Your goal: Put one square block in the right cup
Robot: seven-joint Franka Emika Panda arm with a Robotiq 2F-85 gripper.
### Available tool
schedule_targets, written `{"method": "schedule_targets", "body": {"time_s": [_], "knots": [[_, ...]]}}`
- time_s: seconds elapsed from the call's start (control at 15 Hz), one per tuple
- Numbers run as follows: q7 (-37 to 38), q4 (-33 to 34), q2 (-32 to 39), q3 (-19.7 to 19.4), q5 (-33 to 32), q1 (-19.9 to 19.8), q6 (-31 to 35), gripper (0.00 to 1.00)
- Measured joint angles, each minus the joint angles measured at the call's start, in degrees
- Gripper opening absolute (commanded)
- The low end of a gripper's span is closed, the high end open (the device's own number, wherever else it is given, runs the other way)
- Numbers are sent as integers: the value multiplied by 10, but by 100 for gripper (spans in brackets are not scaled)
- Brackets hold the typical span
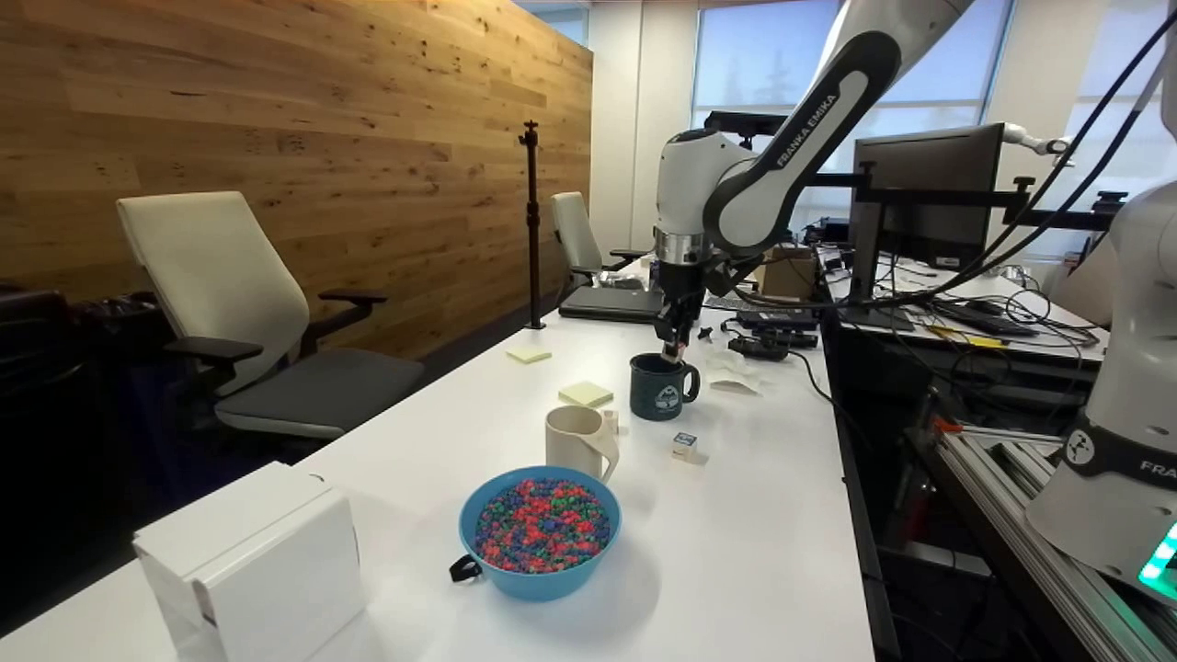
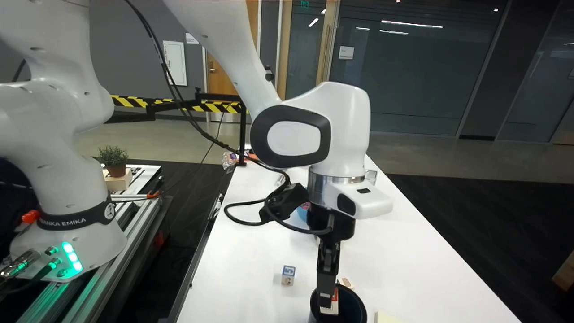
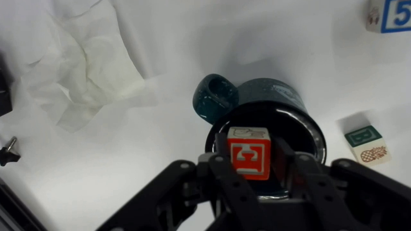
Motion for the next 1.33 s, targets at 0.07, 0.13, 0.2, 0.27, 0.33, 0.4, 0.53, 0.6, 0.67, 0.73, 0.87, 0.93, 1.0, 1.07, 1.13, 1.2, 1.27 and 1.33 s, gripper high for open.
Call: {"method": "schedule_targets", "body": {"time_s": [0.07, 0.13, 0.2, 0.27, 0.33, 0.4, 0.53, 0.6, 0.67, 0.73, 0.87, 0.93, 1.0, 1.07, 1.13, 1.2, 1.27, 1.33], "knots": [[0, 6, 5, 0, 1, 2, 0, 11], [0, 11, 9, 0, 2, 3, 0, 11], [0, 15, 13, 0, 3, 5, 0, 11], [0, 19, 16, 0, 4, 7, 0, 11], [0, 22, 20, 1, 5, 9, 0, 11], [0, 25, 23, 1, 5, 10, 0, 11], [0, 31, 28, 1, 5, 12, 0, 11], [0, 33, 31, 1, 5, 13, 0, 11], [0, 36, 33, 1, 5, 13, 0, 11], [0, 39, 35, 0, 5, 13, 0, 23], [0, 44, 41, 0, 6, 13, 0, 62], [0, 46, 43, 0, 7, 13, 0, 68], [0, 48, 45, 0, 7, 13, 0, 75], [0, 50, 46, 0, 8, 13, 0, 83], [0, 51, 47, 0, 8, 13, 0, 89], [0, 52, 47, 0, 9, 13, 0, 97], [0, 53, 47, 0, 9, 13, 0, 100], [0, 53, 47, 0, 9, 13, 0, 100]]}}
